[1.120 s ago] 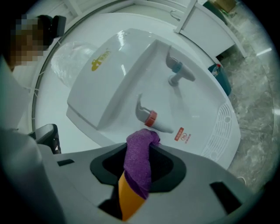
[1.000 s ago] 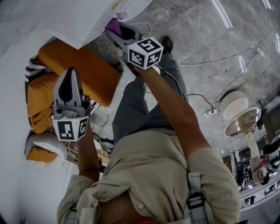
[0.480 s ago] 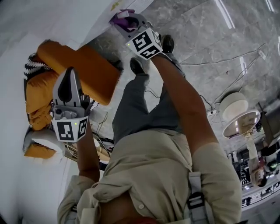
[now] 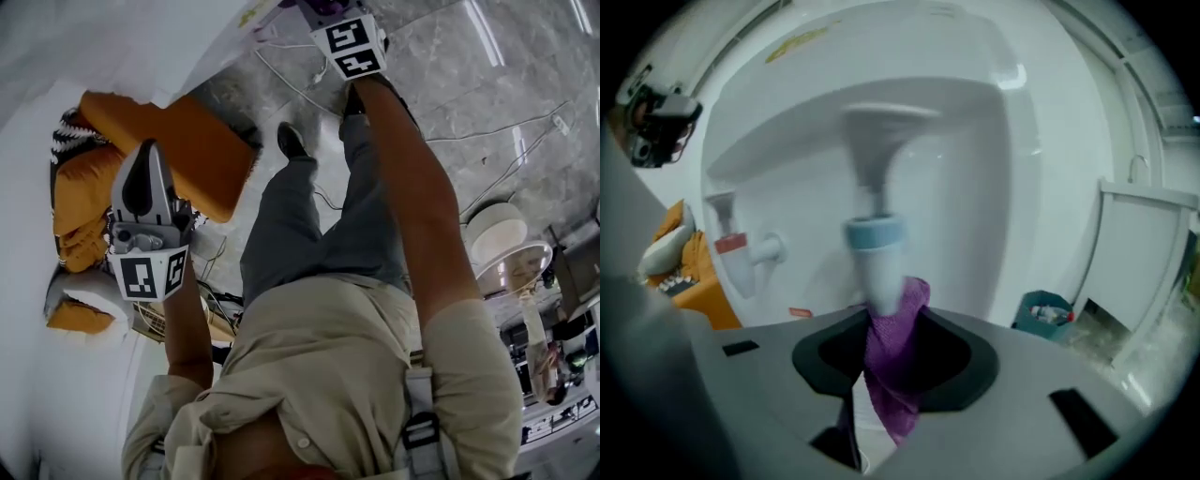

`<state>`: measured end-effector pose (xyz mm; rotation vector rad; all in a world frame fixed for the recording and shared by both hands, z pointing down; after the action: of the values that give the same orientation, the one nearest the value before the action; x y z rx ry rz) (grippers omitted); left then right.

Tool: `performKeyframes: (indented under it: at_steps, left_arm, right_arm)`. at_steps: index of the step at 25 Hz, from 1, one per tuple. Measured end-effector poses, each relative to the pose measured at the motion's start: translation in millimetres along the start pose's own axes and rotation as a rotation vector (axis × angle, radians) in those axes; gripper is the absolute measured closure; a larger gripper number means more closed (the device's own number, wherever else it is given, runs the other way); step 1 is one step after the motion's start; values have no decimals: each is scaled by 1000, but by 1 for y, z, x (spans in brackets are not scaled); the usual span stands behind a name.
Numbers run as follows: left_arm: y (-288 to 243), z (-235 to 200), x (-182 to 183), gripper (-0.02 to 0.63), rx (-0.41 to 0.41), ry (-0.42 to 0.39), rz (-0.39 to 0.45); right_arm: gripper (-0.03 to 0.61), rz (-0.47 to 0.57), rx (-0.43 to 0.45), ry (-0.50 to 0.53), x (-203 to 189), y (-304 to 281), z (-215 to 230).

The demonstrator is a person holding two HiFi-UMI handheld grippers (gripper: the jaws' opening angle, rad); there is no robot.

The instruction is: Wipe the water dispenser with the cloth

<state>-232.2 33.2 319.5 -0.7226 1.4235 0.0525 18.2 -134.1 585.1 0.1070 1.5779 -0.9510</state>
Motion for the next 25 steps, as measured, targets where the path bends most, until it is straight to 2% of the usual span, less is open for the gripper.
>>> performKeyframes:
  at_steps: [3,8,14,25]
  left_arm:
    - [0,1,6,594,7,1,6]
    - [4,0,18,594,21,4,17]
    - [18,-5,33,594,56,0,42]
    - [64,-14,60,594,121,-11,91]
  right_arm:
    - [440,-19,-52,-80,1,-1,32]
    - [442,-51,-21,-77,5,-3,30]
    - [442,-122,143,-104,-4,-14,-20]
    - [442,-244,344,-164,-9,-12,-109]
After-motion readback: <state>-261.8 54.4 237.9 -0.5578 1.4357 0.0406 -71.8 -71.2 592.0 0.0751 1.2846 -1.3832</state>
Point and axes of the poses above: the fingertips, and each gripper's own axes: y backward along the fingers, z to its right, x out of its top, the point moved 9 cm from there along y, backward along the fingers, and after that the axes turned 4 degrees about -x, right-handed, at the moved point
